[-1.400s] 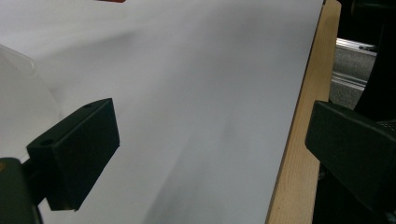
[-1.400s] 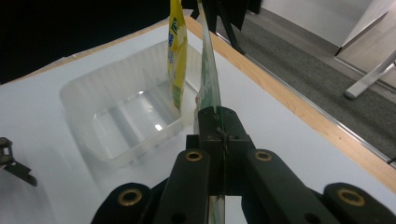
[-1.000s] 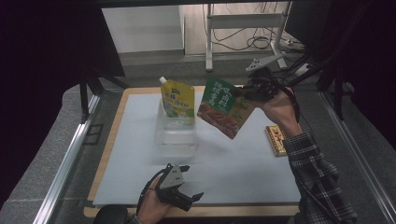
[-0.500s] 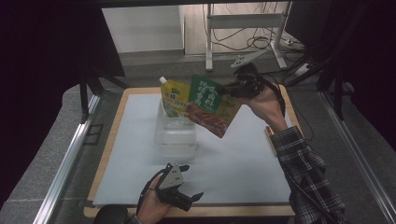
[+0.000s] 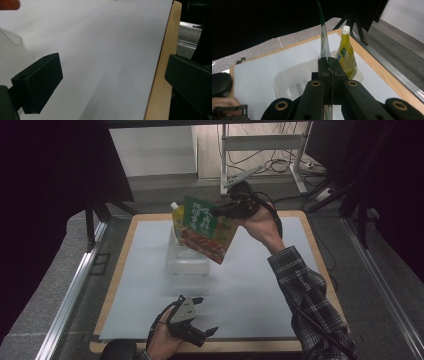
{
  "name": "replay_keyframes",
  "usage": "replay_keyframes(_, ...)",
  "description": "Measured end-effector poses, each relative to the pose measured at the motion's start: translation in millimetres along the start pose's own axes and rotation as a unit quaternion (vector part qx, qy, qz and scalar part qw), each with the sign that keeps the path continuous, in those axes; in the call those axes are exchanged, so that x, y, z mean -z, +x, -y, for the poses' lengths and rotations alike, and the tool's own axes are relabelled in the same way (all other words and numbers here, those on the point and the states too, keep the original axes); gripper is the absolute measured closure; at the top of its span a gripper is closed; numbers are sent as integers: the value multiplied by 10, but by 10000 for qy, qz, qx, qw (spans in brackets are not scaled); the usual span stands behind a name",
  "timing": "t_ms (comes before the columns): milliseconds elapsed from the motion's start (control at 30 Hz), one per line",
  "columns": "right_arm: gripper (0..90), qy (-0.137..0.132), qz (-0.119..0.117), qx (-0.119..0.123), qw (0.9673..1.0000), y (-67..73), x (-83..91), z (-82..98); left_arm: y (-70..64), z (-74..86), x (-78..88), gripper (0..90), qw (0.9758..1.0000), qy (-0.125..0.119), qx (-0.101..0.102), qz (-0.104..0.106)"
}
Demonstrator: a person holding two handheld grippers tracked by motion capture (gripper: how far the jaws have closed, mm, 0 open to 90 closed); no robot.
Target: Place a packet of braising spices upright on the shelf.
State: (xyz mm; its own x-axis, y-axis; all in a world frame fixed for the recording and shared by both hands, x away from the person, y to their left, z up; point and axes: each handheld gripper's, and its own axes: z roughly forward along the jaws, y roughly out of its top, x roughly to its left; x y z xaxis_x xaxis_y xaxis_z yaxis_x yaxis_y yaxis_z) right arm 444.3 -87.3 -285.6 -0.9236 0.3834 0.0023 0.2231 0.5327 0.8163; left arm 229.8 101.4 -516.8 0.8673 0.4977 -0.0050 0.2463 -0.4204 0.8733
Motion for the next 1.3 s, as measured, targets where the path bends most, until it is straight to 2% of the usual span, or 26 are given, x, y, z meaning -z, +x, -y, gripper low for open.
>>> replay_keyframes(567, 891, 154, -88, 39, 9998, 49, -469, -165, -9, -4, 1, 11, 10000, -12, -38, 25)
replay_keyframes(867, 891, 359, -142, 47, 9992, 67, -691, -165, -14, -5, -2, 11, 10000, -7, -56, 35)
replay_keyframes(1067, 891, 429, -223, 25, 9988, 48, -749, -164, -18, -6, -7, 11, 10000, 1, -67, 64)
replay_keyframes(1300, 891, 637, -270, 14, 9976, 37, -891, -116, -19, -6, -11, 12, 9999, 34, -112, 70)
